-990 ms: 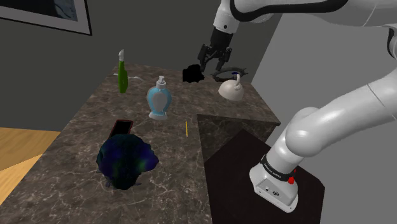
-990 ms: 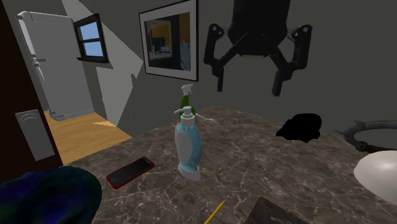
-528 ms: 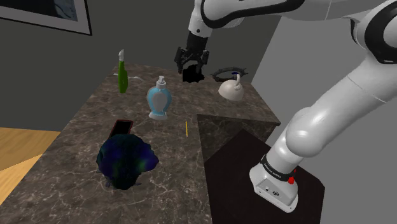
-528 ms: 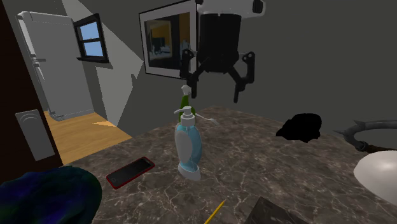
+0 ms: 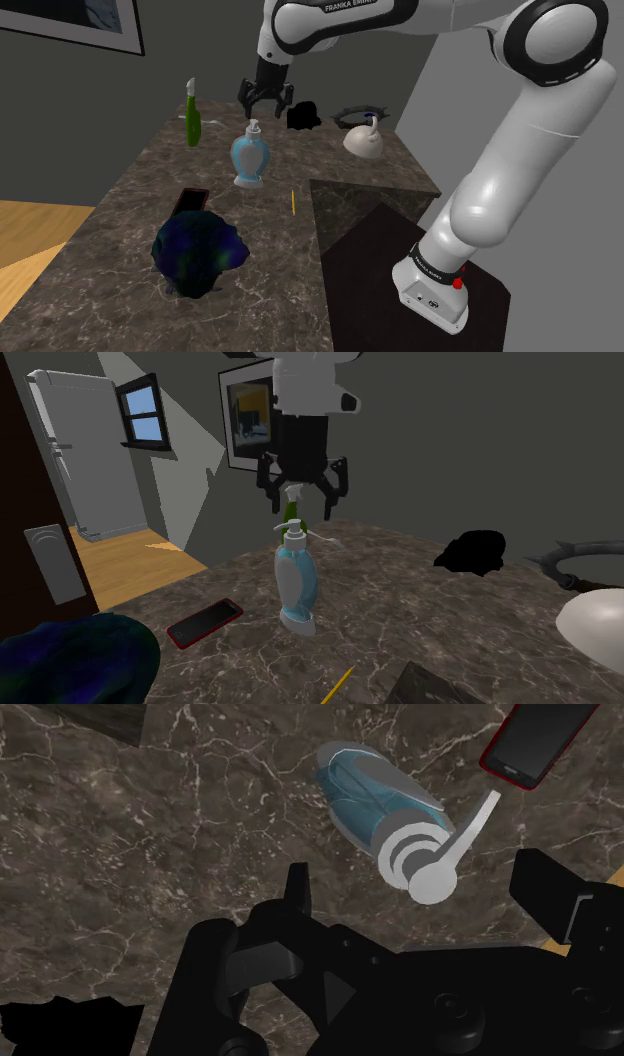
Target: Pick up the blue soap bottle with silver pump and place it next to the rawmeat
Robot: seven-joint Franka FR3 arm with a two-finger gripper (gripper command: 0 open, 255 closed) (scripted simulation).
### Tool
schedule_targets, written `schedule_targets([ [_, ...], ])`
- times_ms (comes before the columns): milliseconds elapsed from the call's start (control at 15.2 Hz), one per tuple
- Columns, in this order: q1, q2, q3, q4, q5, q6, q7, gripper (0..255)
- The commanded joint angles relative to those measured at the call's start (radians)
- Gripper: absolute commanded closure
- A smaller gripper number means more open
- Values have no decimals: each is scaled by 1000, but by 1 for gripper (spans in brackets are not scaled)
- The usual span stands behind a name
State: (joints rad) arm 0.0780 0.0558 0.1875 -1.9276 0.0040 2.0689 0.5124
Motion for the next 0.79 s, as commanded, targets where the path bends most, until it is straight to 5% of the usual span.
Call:
schedule_targets([
  [0,6,77,3,73,-17,5,21,0],
  [726,10,118,2,24,-27,96,28,0],
])
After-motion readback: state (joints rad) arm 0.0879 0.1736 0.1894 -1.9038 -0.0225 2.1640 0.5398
